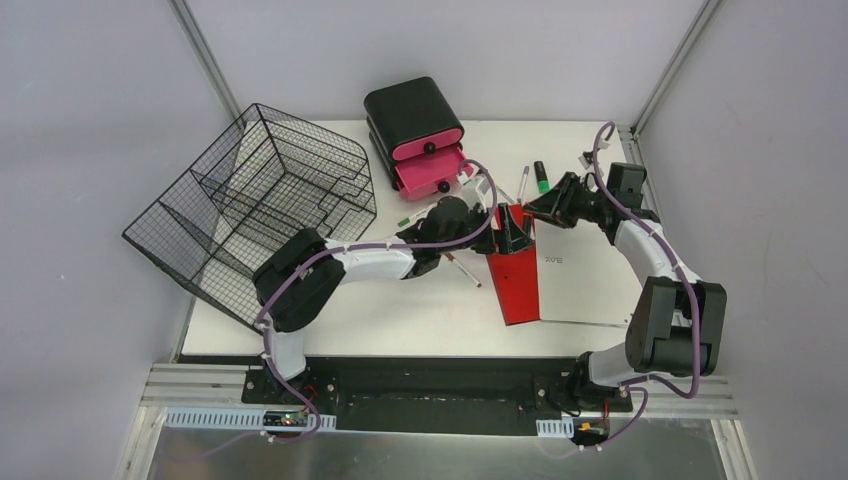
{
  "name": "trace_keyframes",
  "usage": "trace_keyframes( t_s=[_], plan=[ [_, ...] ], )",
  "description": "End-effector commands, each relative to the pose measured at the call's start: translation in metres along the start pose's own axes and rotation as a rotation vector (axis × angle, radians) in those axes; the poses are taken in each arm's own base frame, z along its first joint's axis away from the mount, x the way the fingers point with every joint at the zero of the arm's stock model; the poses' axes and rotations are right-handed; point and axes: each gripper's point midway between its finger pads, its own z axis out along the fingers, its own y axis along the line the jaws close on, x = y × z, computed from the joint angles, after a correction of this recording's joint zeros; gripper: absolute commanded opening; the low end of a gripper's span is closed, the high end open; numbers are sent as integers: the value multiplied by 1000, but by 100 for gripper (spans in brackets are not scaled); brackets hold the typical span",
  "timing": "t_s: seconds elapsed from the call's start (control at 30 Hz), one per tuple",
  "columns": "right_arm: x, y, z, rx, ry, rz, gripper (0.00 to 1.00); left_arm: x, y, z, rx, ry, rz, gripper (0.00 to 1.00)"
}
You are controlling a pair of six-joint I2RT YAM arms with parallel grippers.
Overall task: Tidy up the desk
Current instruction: Pick up the stationery from the folder.
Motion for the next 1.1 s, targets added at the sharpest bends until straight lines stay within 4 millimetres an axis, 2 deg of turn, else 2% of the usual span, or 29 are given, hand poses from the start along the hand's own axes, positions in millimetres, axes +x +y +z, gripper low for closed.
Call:
trace_keyframes(
  t_s=[0.0,0.07,0.4,0.6,0.73,0.8,0.93,1.07],
  plan=[
    [-12,23,-7,-65,-49,-22,10,-14,2,14,-91,-54,-14,90],
    [-12,23,-6,-67,-47,-21,10,-13,4,18,-112,-50,-4,85],
    [-11,23,-5,-75,-40,-21,10,-5,15,29,-171,-1,15,43],
    [-8,27,-3,-94,-24,-37,10,-8,16,27,-190,-4,47,13],
    [-5,32,-2,-117,-10,-50,12,-10,16,23,-201,-4,75,5],
    [-4,35,-2,-133,-2,-57,20,-12,16,21,-205,-5,97,4],
    [1,46,-5,-189,29,-100,49,-14,20,14,-222,-10,154,3],
    [5,55,-8,-247,57,-148,71,-18,26,4,-253,-14,252,3]
  ],
)
